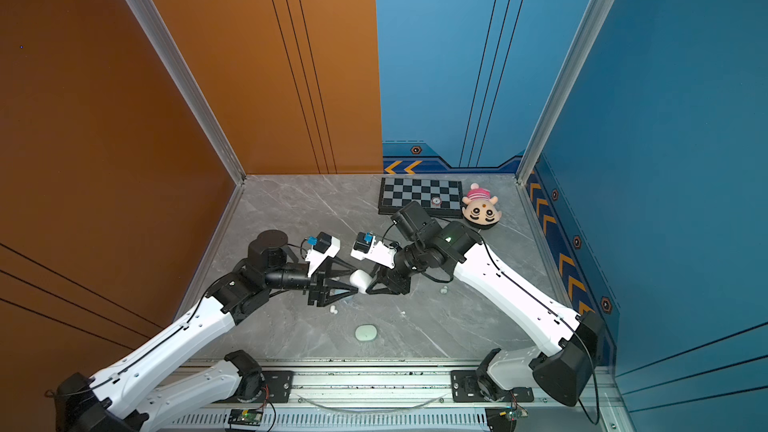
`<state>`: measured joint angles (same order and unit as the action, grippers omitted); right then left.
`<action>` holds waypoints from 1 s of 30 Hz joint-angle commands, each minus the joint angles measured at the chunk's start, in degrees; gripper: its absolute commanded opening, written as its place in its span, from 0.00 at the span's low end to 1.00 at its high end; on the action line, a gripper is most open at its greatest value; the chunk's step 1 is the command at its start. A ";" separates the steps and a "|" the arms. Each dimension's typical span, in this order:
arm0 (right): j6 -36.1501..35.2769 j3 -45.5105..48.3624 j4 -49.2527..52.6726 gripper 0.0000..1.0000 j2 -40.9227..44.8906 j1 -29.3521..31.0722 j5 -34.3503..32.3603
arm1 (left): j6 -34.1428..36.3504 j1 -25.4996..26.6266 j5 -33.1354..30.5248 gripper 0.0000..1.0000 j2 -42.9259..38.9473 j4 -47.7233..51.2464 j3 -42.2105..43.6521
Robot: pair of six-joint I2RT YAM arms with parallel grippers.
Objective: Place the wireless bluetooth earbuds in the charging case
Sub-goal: 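Carry the case toward the left gripper while the left gripper reaches to meet it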
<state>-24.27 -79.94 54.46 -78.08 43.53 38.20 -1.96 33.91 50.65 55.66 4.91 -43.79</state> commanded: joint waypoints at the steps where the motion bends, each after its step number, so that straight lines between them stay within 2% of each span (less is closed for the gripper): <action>1: -0.97 -1.77 1.18 0.28 -0.58 0.54 0.88 | -0.12 0.78 2.15 0.61 0.78 -1.54 -1.57; 10: -0.50 -2.30 1.09 0.24 -1.13 0.58 -0.14 | -1.31 1.15 4.14 0.50 1.74 -1.63 -1.21; 13: -0.14 -2.76 1.10 0.24 -1.49 0.48 -0.23 | -1.37 1.32 3.94 0.41 1.73 -1.60 -1.23; 19: 2.07 -3.03 -0.52 0.25 -1.85 -0.24 0.28 | -1.65 1.77 2.67 0.13 1.90 -1.65 -1.53; 22: 5.13 -2.40 -3.77 0.38 -1.08 -0.88 0.80 | -2.47 1.77 0.90 0.00 1.74 -2.39 -1.57; 28: 15.22 3.12 -17.24 0.63 4.08 -2.92 1.58 | -10.11 0.57 -2.16 0.00 0.85 -13.05 0.20; 30: 18.06 5.11 -21.28 0.69 5.99 -5.34 2.10 | -11.84 -0.07 -2.35 0.00 1.11 -14.64 0.13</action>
<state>-13.15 -76.60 44.42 -75.02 39.79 39.40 -9.45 34.15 48.34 57.34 -3.84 -43.83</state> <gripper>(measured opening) 0.679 0.420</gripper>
